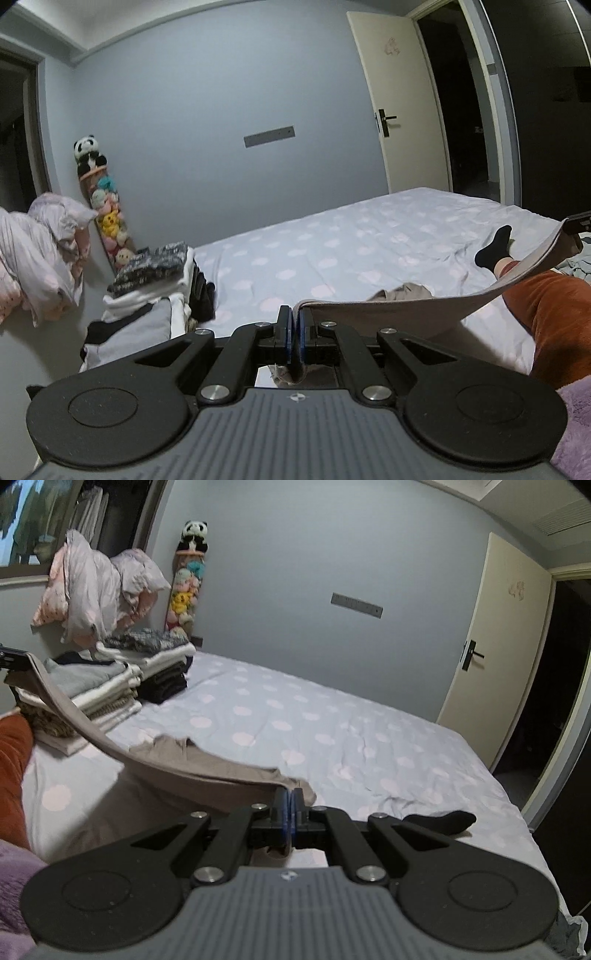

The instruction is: Fold clothes

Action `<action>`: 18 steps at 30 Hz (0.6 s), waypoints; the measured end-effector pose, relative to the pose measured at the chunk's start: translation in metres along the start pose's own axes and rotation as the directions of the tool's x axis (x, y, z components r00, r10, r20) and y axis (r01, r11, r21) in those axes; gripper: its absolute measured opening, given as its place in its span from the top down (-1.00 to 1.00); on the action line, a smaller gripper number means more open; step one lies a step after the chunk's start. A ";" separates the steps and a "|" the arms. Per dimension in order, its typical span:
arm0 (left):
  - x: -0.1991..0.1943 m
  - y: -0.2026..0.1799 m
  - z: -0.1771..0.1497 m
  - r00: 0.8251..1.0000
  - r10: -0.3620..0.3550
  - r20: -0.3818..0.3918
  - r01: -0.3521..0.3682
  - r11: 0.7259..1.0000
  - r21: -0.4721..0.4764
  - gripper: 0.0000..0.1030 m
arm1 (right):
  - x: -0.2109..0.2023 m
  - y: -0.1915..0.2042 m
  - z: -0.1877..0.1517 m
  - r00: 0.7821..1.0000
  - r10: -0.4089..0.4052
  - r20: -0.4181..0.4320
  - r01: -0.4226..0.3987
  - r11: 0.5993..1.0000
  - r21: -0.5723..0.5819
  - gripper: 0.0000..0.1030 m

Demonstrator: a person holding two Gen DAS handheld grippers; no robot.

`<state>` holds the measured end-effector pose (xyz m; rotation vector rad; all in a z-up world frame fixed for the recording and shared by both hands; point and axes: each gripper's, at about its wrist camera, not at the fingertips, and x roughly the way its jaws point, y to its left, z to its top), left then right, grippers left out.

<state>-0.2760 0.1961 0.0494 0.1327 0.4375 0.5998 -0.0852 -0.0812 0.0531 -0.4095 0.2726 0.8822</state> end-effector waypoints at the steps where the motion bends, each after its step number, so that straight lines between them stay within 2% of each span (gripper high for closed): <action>1: 0.001 0.000 0.001 1.000 0.006 0.000 -0.006 1.000 0.005 0.91 | 0.001 0.000 0.001 1.000 -0.003 0.003 0.003 1.000 -0.005 0.97; 8: 0.042 0.009 0.001 0.997 0.041 -0.061 -0.042 0.999 -0.009 0.91 | 0.040 -0.004 0.016 1.000 -0.005 0.013 0.005 1.000 -0.028 0.97; 12: 0.076 0.010 0.004 0.993 0.063 -0.095 -0.063 0.998 0.012 0.91 | 0.076 -0.003 0.028 1.000 -0.020 0.014 0.021 0.997 -0.081 0.97; 18: 0.135 0.020 0.011 0.987 0.061 -0.150 -0.065 0.998 -0.021 0.91 | 0.141 -0.007 0.038 0.999 -0.049 -0.018 0.046 0.991 -0.125 0.97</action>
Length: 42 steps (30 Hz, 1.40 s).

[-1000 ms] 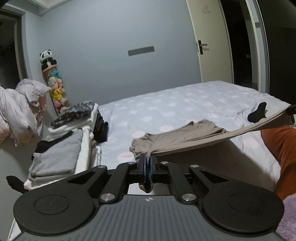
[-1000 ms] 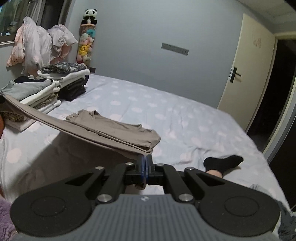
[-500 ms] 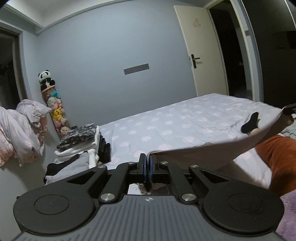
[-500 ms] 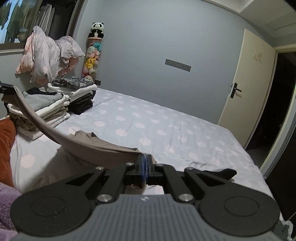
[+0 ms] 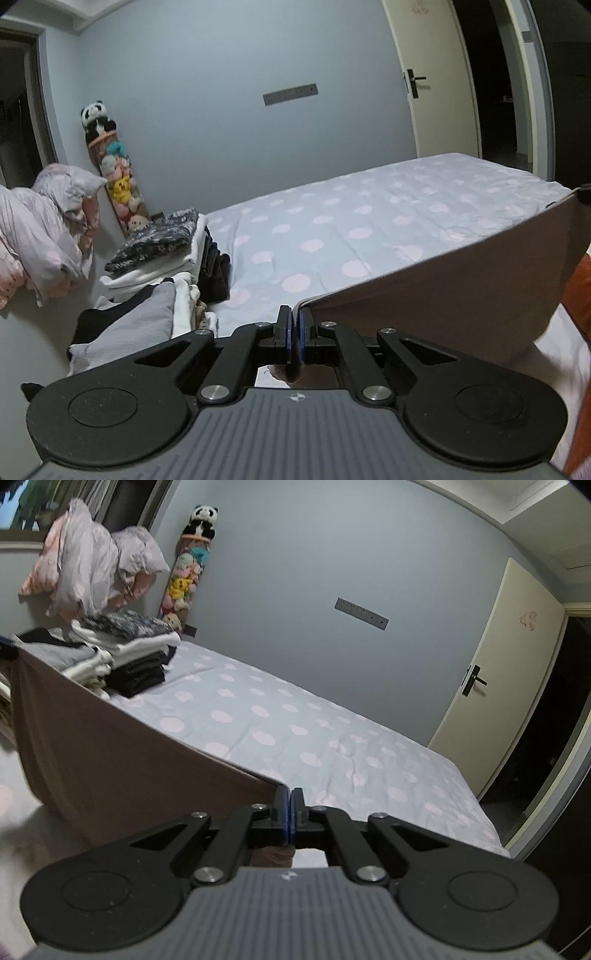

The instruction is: Fold clothes

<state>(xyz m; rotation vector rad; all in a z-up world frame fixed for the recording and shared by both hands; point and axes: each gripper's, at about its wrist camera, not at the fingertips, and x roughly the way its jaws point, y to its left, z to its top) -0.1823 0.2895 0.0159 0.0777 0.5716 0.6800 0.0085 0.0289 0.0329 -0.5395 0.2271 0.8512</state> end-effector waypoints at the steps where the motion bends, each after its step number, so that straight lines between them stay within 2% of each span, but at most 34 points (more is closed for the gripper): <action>1: 0.009 0.000 0.002 1.000 0.000 -0.008 0.000 1.000 0.001 0.91 | 0.011 -0.001 0.001 1.000 0.000 -0.009 0.000 1.000 -0.001 0.97; 6: 0.058 0.000 0.008 0.999 0.008 -0.054 -0.008 1.000 -0.003 0.91 | 0.066 -0.001 0.003 0.999 -0.009 -0.050 0.009 1.000 -0.009 0.97; 16: 0.179 -0.006 0.004 0.986 0.027 -0.165 -0.019 0.998 0.055 0.91 | 0.192 0.014 -0.008 0.990 -0.022 -0.136 0.015 0.998 -0.053 0.97; 23: 0.268 -0.007 -0.015 0.963 0.003 -0.270 0.003 1.000 0.022 0.91 | 0.290 0.031 -0.033 0.970 -0.048 -0.238 0.027 0.996 -0.089 0.97; 29: 0.312 -0.005 -0.035 0.950 -0.023 -0.312 0.019 1.000 -0.016 0.90 | 0.343 0.036 -0.054 0.950 -0.076 -0.304 0.049 0.994 -0.097 0.98; 31: 0.320 -0.004 -0.041 0.947 -0.028 -0.319 0.023 1.000 -0.018 0.86 | 0.352 0.032 -0.056 0.946 -0.054 -0.320 0.044 0.998 -0.038 0.97; 33: 0.328 -0.003 -0.047 0.946 -0.031 -0.323 0.025 0.999 -0.024 0.66 | 0.352 0.024 -0.058 0.945 -0.020 -0.327 0.036 0.998 0.042 0.94; 37: 0.322 0.019 -0.052 0.958 -0.002 -0.288 -0.036 0.991 -0.127 0.53 | 0.344 0.007 -0.062 0.951 0.033 -0.308 0.027 0.982 0.188 0.91; 38: 0.319 0.025 -0.053 0.959 0.004 -0.282 -0.052 0.985 -0.162 0.49 | 0.342 0.002 -0.063 0.953 0.046 -0.299 0.026 0.973 0.231 0.87; 40: 0.310 0.038 -0.056 0.962 -0.009 -0.272 -0.059 0.969 -0.238 0.29 | 0.336 -0.005 -0.066 0.957 0.075 -0.281 0.015 0.952 0.306 0.79; 42: 0.305 0.048 -0.059 0.962 -0.031 -0.272 -0.054 0.953 -0.298 0.16 | 0.330 -0.009 -0.071 0.957 0.113 -0.268 -0.008 0.931 0.365 0.58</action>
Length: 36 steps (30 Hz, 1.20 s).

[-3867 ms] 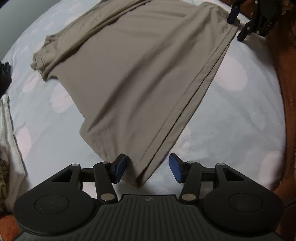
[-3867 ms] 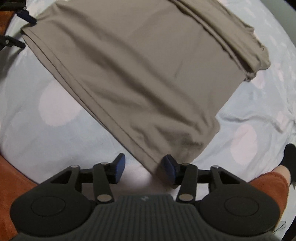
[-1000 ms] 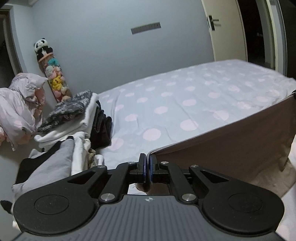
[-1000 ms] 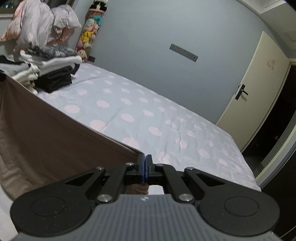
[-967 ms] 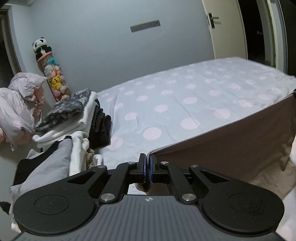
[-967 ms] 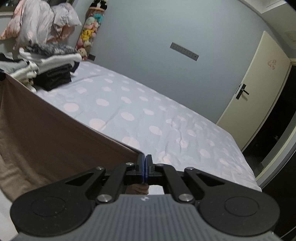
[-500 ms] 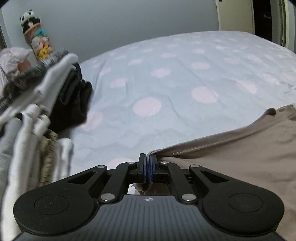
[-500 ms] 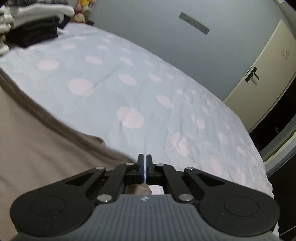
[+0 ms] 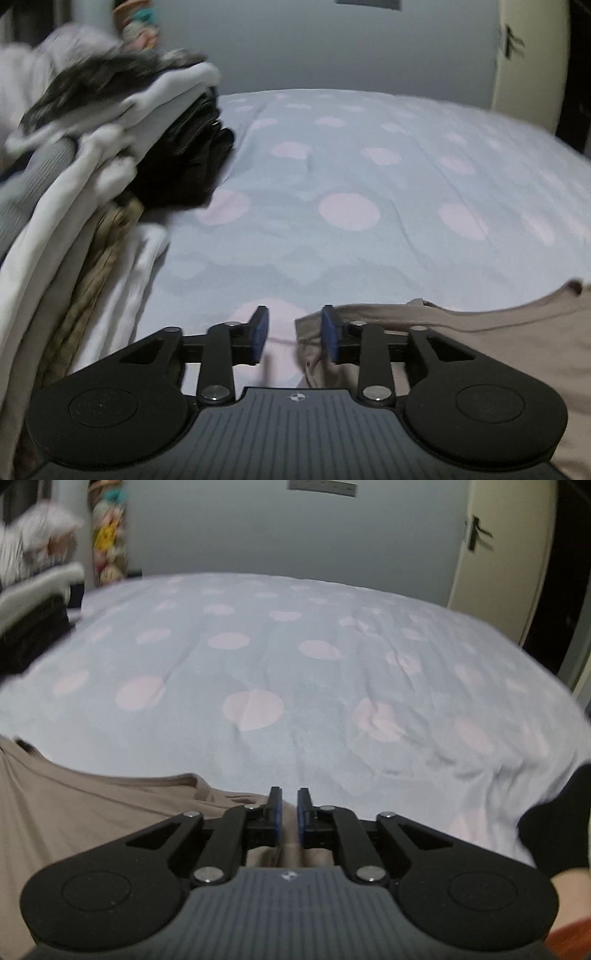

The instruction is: Fold clothes

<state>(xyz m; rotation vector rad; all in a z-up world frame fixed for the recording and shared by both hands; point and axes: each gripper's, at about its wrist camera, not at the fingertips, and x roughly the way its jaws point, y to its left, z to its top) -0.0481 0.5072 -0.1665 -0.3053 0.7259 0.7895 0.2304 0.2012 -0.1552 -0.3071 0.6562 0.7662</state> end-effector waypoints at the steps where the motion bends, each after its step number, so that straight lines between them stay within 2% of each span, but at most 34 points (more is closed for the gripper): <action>1: 0.001 0.002 -0.001 1.000 -0.009 -0.017 0.009 1.000 -0.014 0.13 | 0.002 -0.002 -0.001 1.000 0.021 -0.010 -0.020 1.000 0.020 0.47; 4: 0.003 0.005 -0.006 0.998 -0.027 -0.057 0.024 0.999 -0.042 0.13 | 0.013 -0.004 -0.004 0.998 0.048 -0.036 -0.046 0.996 0.071 0.49; 7: 0.003 0.001 -0.008 0.998 -0.016 -0.067 0.013 0.999 -0.046 0.13 | 0.022 -0.003 -0.003 0.996 0.079 -0.038 -0.074 0.992 0.100 0.91; 12: -0.003 -0.005 -0.010 0.998 0.001 -0.057 -0.004 0.999 -0.049 0.13 | 0.007 -0.003 0.005 0.998 0.023 0.065 -0.029 0.995 0.093 0.95; 16: -0.009 -0.003 -0.016 0.997 0.022 -0.071 -0.027 0.998 -0.063 0.13 | 0.024 -0.012 0.010 0.999 -0.015 0.039 0.009 0.991 0.130 0.95; 17: -0.012 -0.002 -0.018 0.997 0.027 -0.074 -0.032 0.997 -0.069 0.13 | 0.030 -0.013 0.008 0.999 -0.029 0.025 0.026 0.991 0.134 0.95; 19: -0.022 0.001 -0.023 0.997 0.028 -0.074 -0.034 0.996 -0.084 0.13 | 0.042 -0.018 0.004 0.999 -0.009 -0.033 0.015 0.985 0.172 0.93; 22: -0.039 0.007 -0.034 0.997 0.025 -0.077 -0.034 0.993 -0.110 0.13 | 0.039 -0.023 0.001 0.999 -0.016 -0.030 0.022 0.979 0.203 0.82; 25: -0.055 0.015 -0.048 0.996 0.014 -0.086 -0.027 0.988 -0.152 0.13 | 0.019 -0.029 -0.001 1.000 0.005 -0.002 -0.005 0.968 0.250 0.80; 28: -0.071 0.023 -0.065 0.994 -0.020 -0.103 -0.003 0.975 -0.224 0.13 | -0.006 -0.035 -0.010 0.999 0.043 0.010 -0.044 0.955 0.293 0.68; 34: -0.105 0.034 -0.099 0.990 -0.085 -0.112 0.044 0.943 -0.330 0.07 | -0.057 -0.039 -0.049 0.995 0.103 -0.015 -0.090 0.923 0.375 0.43; 36: -0.114 0.034 -0.112 0.988 -0.103 -0.117 0.057 0.936 -0.346 0.06 | -0.072 -0.039 -0.068 0.993 0.110 -0.031 -0.087 0.909 0.407 0.41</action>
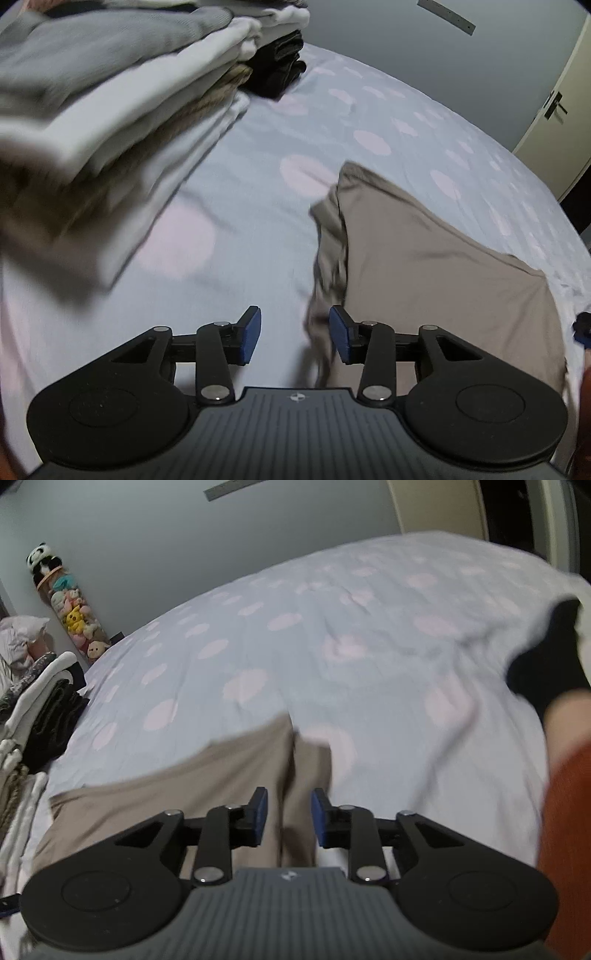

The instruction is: Fold clothes

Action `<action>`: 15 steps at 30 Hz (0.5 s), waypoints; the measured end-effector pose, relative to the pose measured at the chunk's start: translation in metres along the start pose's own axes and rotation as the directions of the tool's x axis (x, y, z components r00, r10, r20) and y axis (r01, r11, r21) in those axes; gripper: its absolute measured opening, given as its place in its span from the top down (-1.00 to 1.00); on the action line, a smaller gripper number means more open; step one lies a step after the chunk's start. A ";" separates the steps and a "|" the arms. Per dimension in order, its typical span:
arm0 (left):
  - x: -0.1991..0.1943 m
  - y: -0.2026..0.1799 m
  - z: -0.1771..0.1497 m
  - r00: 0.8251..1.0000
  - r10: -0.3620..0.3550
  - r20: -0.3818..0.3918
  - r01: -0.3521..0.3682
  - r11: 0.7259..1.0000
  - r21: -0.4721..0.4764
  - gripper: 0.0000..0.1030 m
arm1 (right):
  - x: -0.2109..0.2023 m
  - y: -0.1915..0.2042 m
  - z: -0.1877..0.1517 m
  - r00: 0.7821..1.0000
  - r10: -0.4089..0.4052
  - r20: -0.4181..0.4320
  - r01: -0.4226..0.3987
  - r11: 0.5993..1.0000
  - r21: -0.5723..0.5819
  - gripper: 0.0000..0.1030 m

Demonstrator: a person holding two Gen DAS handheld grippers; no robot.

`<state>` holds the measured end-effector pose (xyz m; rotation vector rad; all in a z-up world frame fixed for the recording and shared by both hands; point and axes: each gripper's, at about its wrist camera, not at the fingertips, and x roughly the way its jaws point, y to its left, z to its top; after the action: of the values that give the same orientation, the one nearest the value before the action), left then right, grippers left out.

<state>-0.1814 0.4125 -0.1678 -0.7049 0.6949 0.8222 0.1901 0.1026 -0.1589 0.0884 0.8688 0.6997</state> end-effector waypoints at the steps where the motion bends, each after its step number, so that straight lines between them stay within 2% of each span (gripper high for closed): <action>1: -0.003 0.001 -0.007 1.000 -0.006 -0.006 0.006 1.000 -0.004 0.06 | -0.007 -0.004 -0.010 1.000 -0.005 -0.013 0.005 1.000 0.022 0.40; 4: -0.010 0.000 -0.024 0.999 -0.029 -0.023 0.029 1.000 0.002 0.05 | -0.024 -0.014 -0.034 0.999 -0.017 -0.046 0.021 0.996 0.091 0.35; 8: -0.009 -0.007 -0.038 0.997 -0.056 -0.044 0.057 0.998 0.021 0.05 | -0.044 -0.022 -0.056 0.998 -0.016 -0.066 0.026 0.987 0.159 0.11; 11: -0.006 -0.010 -0.046 0.997 -0.049 -0.054 0.051 0.998 0.036 0.08 | -0.048 -0.025 -0.069 0.994 0.021 -0.110 0.003 0.978 0.209 0.11; 14: -0.007 -0.012 -0.051 0.998 -0.044 -0.048 0.046 0.998 0.053 0.24 | -0.039 -0.021 -0.079 0.987 0.041 -0.156 -0.006 0.976 0.217 0.17; 15: -0.008 -0.012 -0.053 0.998 -0.049 -0.047 0.052 0.997 0.059 0.41 | -0.036 -0.019 -0.081 0.985 0.040 -0.165 -0.005 0.978 0.208 0.28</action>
<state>-0.1899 0.3627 -0.1891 -0.6853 0.7369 0.7382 0.1251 0.0500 -0.1941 0.2283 1.1035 0.6430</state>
